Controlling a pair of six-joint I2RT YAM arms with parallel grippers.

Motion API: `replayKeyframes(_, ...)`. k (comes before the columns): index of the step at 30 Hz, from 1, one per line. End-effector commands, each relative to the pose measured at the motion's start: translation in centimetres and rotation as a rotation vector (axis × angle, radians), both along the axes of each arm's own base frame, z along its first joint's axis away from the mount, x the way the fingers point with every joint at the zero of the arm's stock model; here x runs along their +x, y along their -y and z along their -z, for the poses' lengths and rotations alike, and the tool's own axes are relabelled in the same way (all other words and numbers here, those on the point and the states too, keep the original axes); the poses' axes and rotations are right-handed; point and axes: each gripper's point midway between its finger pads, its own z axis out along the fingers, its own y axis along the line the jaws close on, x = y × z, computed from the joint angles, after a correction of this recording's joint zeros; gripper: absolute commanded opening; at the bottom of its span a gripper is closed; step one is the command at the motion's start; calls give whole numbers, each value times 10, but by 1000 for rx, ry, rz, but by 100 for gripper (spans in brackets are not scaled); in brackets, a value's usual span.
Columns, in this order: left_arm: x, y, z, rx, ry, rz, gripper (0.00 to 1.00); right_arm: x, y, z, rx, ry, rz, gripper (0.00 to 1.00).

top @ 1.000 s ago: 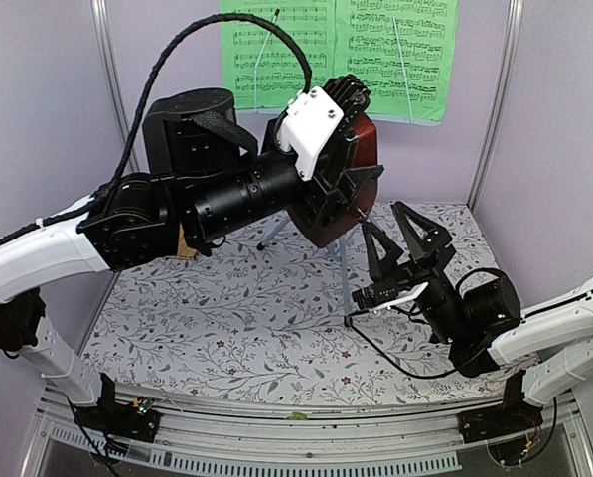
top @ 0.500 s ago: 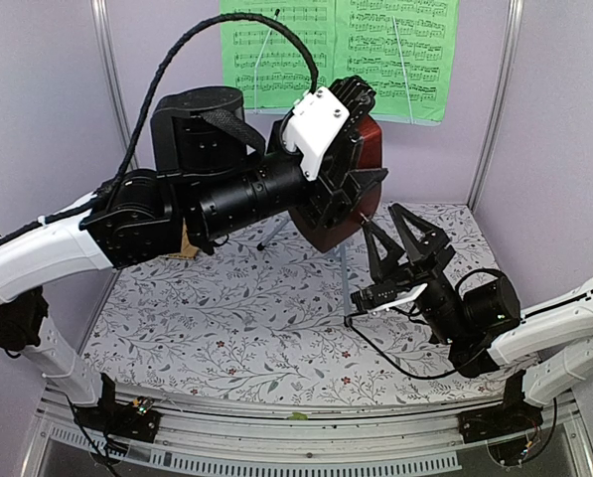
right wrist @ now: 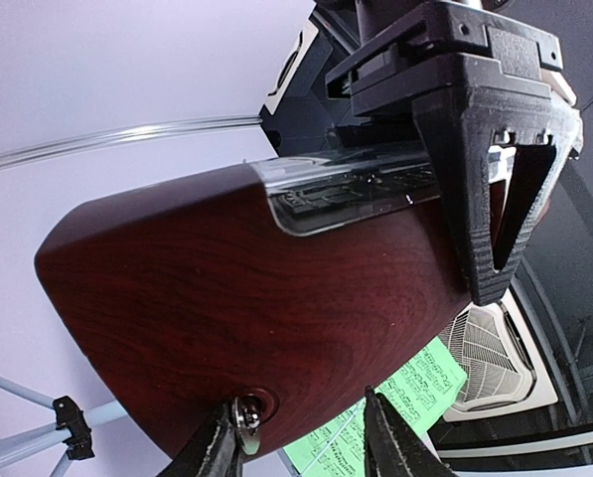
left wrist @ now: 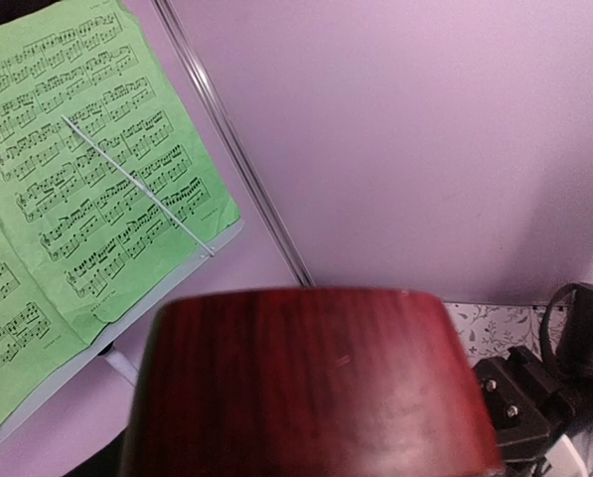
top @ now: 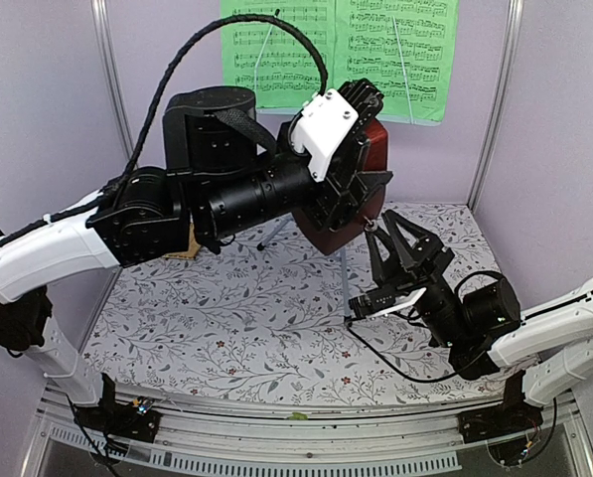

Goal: Set up the instrument practice props

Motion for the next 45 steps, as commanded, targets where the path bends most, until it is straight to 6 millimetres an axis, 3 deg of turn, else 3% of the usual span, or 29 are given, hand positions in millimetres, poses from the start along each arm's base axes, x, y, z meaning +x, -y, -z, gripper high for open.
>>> replayKeyframes(1,-7,-7,-44,-133,22,32,0,-5,10,-14,71,15,1,40)
replayKeyframes(10,-7,-7,-43,-128,24,35,0,0,6,-8,52,-37,-13,20)
replayKeyframes(15,-8,-5,-40,-121,26,43,0,3,4,-6,49,-75,-23,0)
replayKeyframes(19,-9,-4,-38,-117,27,52,0,8,5,-9,78,-122,-31,0)
replayKeyframes(24,-14,-9,-33,-130,48,71,0,19,15,-28,229,-273,-82,0)
replayKeyframes(31,-17,-16,-16,-183,73,95,0,23,12,-39,463,-697,-395,0)
replayKeyframes(40,-14,-22,16,-238,29,132,0,19,5,-21,879,-1225,-809,0)
replayKeyframes(45,-14,-31,33,-278,9,134,0,24,6,-12,1120,-1416,-952,0)
